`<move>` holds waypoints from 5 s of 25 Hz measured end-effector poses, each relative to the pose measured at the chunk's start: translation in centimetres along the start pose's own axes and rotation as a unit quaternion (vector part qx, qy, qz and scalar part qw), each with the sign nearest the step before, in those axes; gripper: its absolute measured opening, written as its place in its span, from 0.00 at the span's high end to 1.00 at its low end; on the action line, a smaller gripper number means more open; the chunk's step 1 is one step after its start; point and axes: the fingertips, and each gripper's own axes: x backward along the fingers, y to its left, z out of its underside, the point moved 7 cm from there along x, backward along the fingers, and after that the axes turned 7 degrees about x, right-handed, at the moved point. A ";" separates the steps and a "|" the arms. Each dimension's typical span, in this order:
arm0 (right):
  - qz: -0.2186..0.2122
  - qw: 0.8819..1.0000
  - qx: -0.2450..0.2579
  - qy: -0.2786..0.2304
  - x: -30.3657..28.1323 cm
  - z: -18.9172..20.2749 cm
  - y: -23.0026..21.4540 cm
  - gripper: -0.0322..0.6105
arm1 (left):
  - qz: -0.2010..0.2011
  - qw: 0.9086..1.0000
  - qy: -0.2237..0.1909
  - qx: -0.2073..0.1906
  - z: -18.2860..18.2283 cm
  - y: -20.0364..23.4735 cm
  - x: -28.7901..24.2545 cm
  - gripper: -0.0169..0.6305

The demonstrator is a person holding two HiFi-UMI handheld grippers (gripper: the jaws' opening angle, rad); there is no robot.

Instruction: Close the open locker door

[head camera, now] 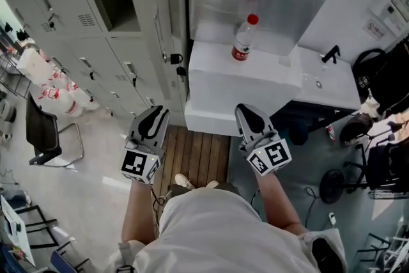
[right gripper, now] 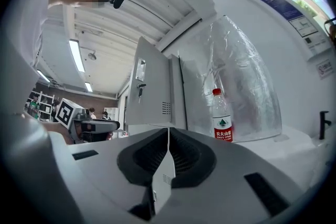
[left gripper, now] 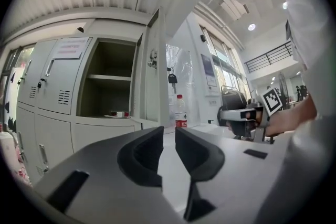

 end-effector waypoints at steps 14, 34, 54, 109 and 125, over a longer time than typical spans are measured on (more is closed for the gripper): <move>0.051 0.998 0.012 0.022 1.6 0.2 -0.6 0.92 | 0.023 1.000 -0.020 0.000 -1.7 1.0 -2.1 0.77; 0.009 1.000 0.013 0.022 -4.6 0.5 1.7 0.92 | 0.007 0.999 -0.040 0.006 -2.5 4.7 -0.6 0.79; -0.072 0.997 0.021 0.015 -16.5 0.6 5.9 0.92 | -0.051 0.997 -0.051 0.007 -2.5 14.4 2.0 0.84; -0.193 0.981 -0.006 0.001 -29.2 2.2 1.2 0.92 | -0.262 0.965 -0.025 0.015 -3.4 28.9 -5.1 0.87; -0.192 0.981 -0.014 0.010 -30.5 3.0 0.0 0.92 | -0.286 0.958 -0.006 0.002 -3.7 31.6 -8.3 0.87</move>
